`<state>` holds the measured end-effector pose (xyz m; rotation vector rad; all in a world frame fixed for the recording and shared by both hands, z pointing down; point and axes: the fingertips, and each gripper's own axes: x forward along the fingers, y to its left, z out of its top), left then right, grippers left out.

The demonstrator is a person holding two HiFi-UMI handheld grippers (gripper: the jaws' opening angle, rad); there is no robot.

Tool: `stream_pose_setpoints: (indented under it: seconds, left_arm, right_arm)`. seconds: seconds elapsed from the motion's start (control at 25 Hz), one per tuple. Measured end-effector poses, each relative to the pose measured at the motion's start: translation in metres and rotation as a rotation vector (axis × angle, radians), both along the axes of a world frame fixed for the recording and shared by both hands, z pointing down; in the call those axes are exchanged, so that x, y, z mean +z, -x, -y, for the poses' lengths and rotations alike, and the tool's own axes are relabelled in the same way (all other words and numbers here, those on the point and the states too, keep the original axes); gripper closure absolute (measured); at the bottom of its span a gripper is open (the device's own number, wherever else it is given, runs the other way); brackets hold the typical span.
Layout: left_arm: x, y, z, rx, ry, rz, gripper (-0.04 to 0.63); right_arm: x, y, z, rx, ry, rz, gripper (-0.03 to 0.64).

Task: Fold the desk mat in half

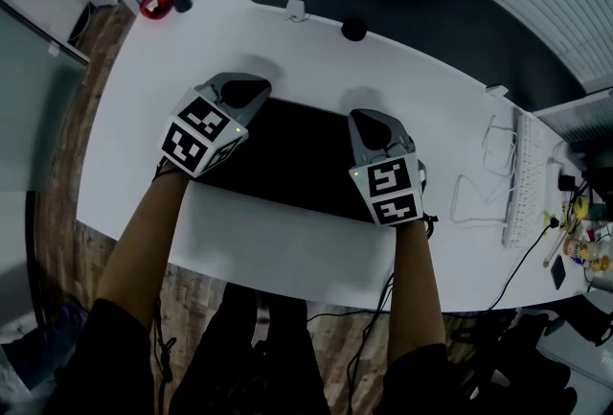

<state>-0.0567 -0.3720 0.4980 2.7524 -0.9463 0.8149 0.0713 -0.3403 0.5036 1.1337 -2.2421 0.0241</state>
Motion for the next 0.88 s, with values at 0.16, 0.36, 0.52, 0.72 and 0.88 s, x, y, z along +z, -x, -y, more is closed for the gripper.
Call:
stream_pose_setpoints:
  seconds: [0.16, 0.36, 0.52, 0.72, 0.88]
  left_arm:
    - [-0.005, 0.004, 0.001, -0.091, 0.003, -0.068, 0.603]
    - [-0.019, 0.010, 0.003, -0.196, -0.010, -0.178, 0.602]
    - [-0.031, 0.011, 0.001, -0.195, -0.059, -0.169, 0.601]
    - [-0.043, 0.012, -0.008, -0.208, -0.079, -0.192, 0.601]
    - [-0.057, 0.012, -0.018, -0.211, -0.091, -0.201, 0.601]
  right_arm:
    - [-0.009, 0.000, -0.002, 0.059, 0.010, 0.109, 0.607]
    - [-0.020, -0.006, -0.002, 0.158, 0.007, 0.221, 0.607]
    - [-0.037, -0.006, -0.005, 0.160, -0.027, 0.278, 0.607]
    - [-0.055, -0.010, -0.009, 0.193, -0.062, 0.289, 0.607]
    - [-0.068, -0.014, -0.020, 0.230, -0.077, 0.320, 0.607]
